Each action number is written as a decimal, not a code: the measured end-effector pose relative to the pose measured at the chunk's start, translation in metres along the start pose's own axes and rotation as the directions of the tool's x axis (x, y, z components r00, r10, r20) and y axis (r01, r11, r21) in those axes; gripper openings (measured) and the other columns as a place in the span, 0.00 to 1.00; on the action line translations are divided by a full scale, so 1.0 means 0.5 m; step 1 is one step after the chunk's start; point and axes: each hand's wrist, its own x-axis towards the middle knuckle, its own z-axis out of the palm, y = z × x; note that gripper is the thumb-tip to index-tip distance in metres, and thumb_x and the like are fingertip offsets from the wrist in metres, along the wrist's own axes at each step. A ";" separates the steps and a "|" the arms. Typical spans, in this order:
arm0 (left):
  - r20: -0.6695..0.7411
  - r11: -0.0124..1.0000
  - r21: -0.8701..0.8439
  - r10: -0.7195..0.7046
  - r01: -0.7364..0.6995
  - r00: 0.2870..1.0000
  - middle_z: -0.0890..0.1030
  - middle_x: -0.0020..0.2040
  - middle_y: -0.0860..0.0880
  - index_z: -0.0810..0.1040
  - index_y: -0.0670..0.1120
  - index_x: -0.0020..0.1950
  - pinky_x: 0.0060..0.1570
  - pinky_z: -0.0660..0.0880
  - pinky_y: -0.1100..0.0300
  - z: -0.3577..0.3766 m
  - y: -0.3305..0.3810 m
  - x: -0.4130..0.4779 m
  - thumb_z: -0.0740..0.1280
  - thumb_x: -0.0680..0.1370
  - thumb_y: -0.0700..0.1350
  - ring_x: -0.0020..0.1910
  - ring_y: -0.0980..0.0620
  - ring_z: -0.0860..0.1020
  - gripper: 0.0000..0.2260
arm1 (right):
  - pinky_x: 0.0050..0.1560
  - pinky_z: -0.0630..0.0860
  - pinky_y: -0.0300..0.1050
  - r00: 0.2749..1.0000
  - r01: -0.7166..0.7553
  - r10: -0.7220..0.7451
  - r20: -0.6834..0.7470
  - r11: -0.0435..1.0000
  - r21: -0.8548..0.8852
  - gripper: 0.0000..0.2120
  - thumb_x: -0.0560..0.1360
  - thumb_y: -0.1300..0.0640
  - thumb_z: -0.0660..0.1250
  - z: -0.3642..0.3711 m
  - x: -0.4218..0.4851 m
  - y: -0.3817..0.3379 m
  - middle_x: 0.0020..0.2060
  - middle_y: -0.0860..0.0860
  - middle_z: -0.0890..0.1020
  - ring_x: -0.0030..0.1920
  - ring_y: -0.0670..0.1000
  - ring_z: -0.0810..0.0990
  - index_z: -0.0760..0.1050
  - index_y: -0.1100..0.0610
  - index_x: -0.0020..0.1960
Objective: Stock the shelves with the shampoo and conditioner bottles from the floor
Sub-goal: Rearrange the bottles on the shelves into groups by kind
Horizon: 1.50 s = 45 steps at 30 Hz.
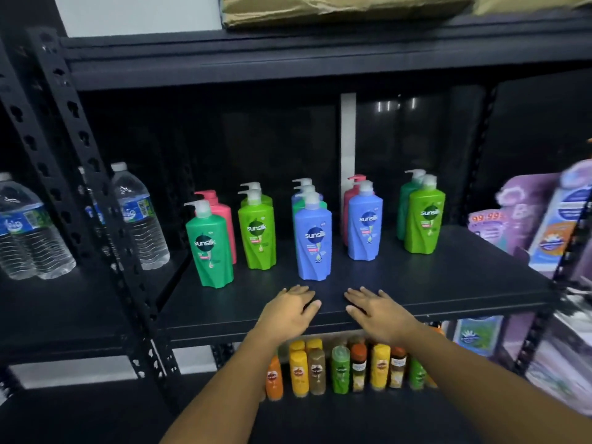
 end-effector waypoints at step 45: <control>0.083 0.996 -0.036 -0.083 0.087 0.993 0.54 0.84 0.55 0.59 0.56 0.83 0.81 0.40 0.48 0.143 0.333 0.267 0.53 0.83 0.66 0.82 0.58 0.48 0.30 | 0.72 0.69 0.58 0.826 -0.247 0.555 -0.097 0.512 0.822 0.63 0.59 0.29 0.78 -0.154 0.189 0.483 0.76 0.50 0.68 0.75 0.57 0.68 0.48 0.51 0.82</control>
